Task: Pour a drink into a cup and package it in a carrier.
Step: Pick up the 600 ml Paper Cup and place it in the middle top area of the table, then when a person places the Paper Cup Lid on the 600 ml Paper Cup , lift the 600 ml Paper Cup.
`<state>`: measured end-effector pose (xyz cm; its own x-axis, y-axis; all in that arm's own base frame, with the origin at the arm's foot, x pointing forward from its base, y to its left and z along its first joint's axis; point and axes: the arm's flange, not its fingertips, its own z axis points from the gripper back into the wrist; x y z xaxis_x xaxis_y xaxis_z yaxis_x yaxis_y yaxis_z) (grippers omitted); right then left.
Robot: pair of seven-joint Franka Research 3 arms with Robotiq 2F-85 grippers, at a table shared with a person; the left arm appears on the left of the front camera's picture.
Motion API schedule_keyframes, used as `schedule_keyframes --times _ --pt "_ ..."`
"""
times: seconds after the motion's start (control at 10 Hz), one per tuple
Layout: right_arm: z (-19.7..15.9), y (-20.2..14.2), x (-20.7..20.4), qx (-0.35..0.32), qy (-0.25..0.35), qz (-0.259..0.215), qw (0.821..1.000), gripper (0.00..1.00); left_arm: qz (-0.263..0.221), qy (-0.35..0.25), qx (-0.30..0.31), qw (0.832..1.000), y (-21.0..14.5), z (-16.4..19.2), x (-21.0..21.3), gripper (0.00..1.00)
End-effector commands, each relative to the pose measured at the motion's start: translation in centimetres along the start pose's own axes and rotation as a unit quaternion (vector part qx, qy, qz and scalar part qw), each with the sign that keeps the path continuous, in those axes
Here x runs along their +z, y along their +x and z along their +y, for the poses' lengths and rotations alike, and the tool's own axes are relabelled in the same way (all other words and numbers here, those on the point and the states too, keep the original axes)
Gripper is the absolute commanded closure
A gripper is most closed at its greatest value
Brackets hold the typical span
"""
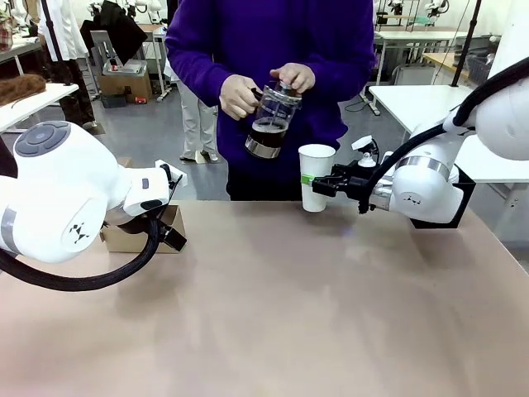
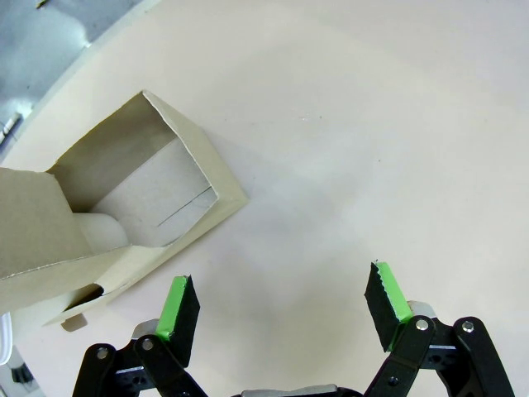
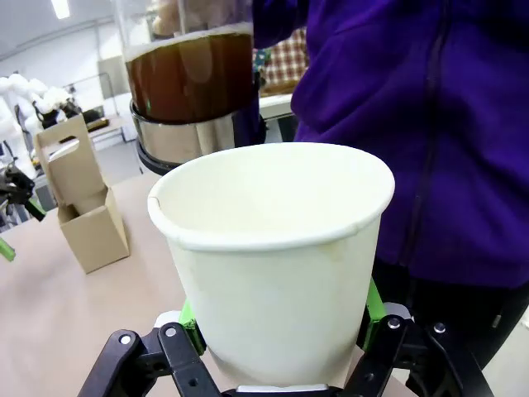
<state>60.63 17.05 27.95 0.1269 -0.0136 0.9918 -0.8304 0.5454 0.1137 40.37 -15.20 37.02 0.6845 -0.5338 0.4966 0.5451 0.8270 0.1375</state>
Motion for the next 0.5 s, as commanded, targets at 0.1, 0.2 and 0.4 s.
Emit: schedule_keyframes --times 0.1,0.2,0.4 --pt "0.00 0.00 0.00 0.000 0.000 0.000 1.000 0.20 -0.001 -0.001 0.000 1.000 -0.01 0.02 0.04 0.00" --pt "0.00 0.00 0.00 0.000 0.000 0.000 1.000 0.20 -0.001 -0.001 0.000 1.000 -0.01 0.02 0.04 0.00" --pt "0.00 0.00 0.00 0.000 0.000 0.000 1.000 0.20 -0.001 -0.001 0.000 1.000 -0.01 0.02 0.04 0.00"
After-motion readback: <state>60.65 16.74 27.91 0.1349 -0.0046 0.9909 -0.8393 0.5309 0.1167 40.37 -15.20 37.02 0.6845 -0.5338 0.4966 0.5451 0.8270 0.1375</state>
